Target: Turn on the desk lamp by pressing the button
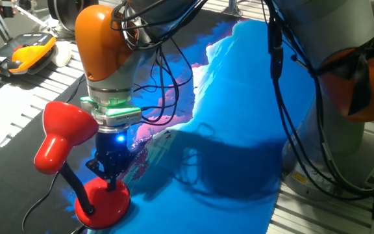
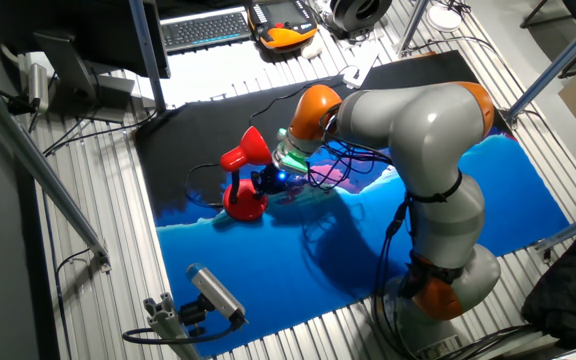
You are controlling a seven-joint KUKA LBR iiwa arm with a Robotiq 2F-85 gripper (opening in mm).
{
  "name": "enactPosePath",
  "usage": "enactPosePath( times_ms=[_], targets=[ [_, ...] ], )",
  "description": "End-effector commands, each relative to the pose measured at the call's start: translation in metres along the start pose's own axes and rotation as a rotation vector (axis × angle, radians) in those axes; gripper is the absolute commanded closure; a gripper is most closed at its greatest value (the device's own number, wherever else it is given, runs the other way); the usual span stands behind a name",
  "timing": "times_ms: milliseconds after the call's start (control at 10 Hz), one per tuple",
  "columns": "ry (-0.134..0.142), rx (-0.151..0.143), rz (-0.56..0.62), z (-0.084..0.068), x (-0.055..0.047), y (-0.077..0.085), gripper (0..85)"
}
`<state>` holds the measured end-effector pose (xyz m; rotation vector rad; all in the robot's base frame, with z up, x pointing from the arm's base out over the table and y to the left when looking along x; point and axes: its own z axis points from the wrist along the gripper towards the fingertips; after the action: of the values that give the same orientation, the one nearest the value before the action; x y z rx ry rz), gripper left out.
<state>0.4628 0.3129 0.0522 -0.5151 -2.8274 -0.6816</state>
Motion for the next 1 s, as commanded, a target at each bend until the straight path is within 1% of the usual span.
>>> enactPosePath(
  times_ms=[0,700,800,900],
  targets=[
    [-0.001,0.0,0.0,0.0013,-0.0002,0.0005,85.0],
    [-0.002,0.004,-0.012,0.0044,-0.0044,-0.0049,85.0],
    [-0.001,0.005,-0.013,0.0038,-0.0037,-0.0049,85.0],
    [0.001,0.007,-0.01,-0.0005,-0.002,-0.0043,85.0]
  ],
)
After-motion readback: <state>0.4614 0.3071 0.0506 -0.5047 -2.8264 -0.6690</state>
